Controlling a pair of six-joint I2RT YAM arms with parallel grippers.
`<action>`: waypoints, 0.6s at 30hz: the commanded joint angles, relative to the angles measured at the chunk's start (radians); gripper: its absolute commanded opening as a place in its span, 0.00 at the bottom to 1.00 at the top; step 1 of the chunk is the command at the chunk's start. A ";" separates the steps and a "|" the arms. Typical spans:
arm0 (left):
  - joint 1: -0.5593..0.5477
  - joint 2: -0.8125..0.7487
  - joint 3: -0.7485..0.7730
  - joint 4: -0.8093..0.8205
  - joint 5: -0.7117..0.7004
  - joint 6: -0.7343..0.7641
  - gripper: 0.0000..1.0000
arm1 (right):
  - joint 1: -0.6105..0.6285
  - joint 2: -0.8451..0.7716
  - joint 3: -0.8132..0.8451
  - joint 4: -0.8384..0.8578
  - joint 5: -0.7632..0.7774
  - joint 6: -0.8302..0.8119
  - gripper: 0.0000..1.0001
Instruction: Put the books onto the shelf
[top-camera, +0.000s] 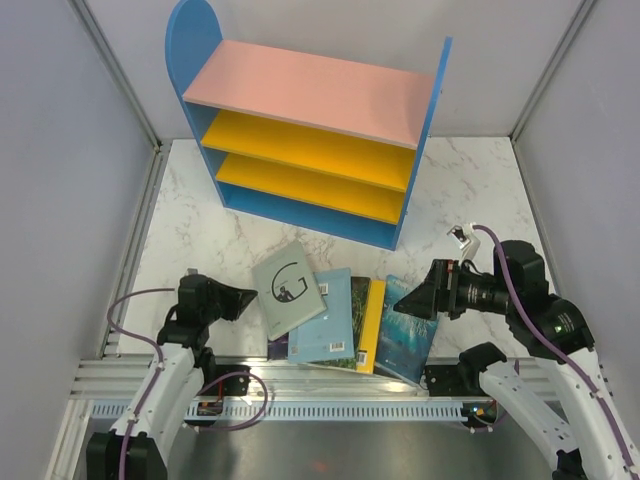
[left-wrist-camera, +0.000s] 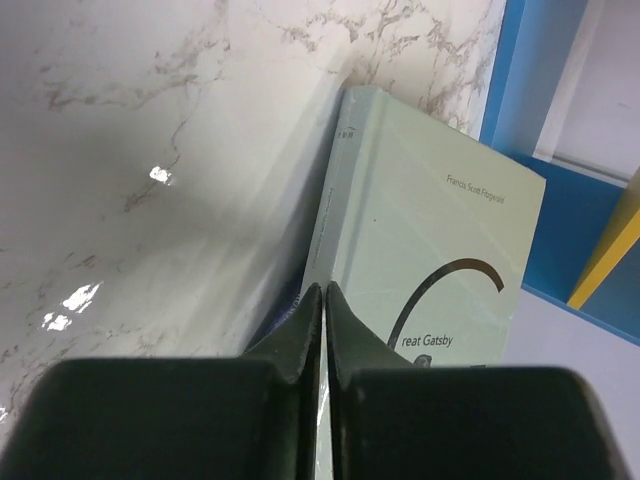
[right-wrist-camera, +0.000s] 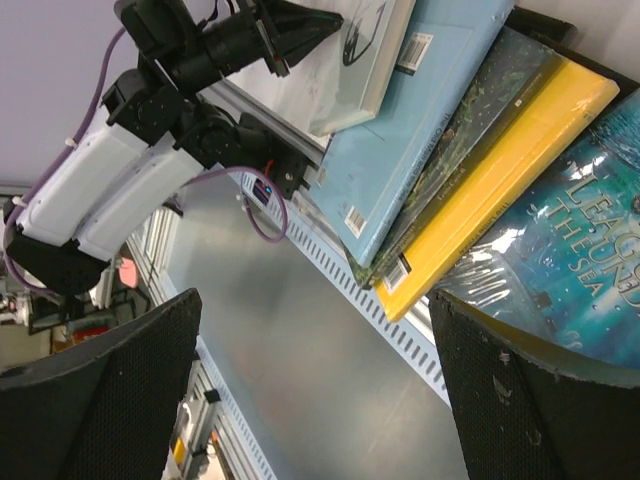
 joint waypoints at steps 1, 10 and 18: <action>-0.004 0.030 0.088 0.014 0.061 0.014 0.02 | 0.004 -0.014 -0.020 0.112 0.027 0.090 0.98; -0.003 0.076 0.213 -0.146 0.092 0.146 0.87 | 0.004 -0.008 -0.053 0.227 0.065 0.185 0.98; -0.003 -0.099 0.156 -0.369 0.000 0.127 1.00 | 0.004 -0.020 -0.063 0.210 0.050 0.185 0.98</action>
